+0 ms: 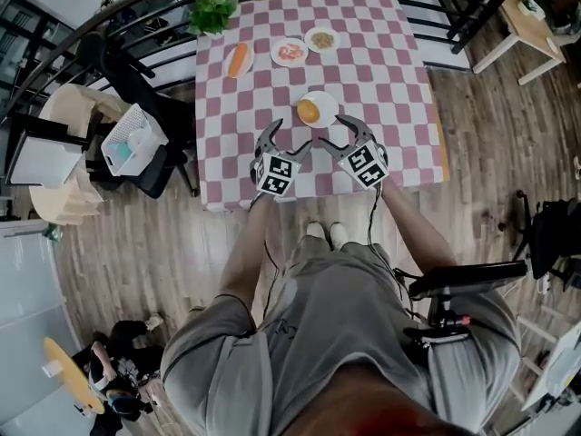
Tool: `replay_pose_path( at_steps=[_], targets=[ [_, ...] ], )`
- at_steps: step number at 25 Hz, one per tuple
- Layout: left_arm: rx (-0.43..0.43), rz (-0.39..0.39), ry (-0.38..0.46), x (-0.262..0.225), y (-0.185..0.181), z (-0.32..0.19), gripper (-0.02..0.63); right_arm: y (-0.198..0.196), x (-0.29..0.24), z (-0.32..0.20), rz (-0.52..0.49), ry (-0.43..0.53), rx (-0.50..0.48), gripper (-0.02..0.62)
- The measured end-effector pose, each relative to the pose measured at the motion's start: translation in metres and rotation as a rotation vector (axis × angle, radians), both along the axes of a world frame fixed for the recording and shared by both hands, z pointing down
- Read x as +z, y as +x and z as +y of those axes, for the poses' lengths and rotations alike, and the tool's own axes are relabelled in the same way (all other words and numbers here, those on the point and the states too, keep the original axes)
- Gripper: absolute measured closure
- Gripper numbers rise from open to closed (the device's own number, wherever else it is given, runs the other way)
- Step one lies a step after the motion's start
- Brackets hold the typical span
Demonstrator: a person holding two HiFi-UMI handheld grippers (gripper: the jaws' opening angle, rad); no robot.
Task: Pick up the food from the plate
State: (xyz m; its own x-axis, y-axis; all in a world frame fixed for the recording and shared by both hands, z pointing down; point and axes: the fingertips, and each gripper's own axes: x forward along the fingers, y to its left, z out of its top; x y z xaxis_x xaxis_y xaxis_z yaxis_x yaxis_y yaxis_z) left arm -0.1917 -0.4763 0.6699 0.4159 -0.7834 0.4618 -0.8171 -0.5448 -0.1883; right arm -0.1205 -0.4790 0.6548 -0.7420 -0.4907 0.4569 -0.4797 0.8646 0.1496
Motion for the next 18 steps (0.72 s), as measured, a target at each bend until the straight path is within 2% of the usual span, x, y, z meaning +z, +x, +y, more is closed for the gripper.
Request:
replay_pose_path(
  at_steps=[6,13,18],
  targets=[
    [0.096,-0.031,-0.067,0.048,-0.003,-0.046,0.196,-0.004,0.066,-0.044,0.094,-0.043,-0.031,0.313],
    [0.223,-0.079,-0.171,0.102,-0.002,-0.074,0.196,-0.017,0.114,-0.071,0.108,-0.096,-0.061,0.313],
    [0.274,-0.053,-0.263,0.136,-0.004,-0.09,0.196,-0.032,0.152,-0.08,0.177,-0.14,-0.151,0.313]
  ],
)
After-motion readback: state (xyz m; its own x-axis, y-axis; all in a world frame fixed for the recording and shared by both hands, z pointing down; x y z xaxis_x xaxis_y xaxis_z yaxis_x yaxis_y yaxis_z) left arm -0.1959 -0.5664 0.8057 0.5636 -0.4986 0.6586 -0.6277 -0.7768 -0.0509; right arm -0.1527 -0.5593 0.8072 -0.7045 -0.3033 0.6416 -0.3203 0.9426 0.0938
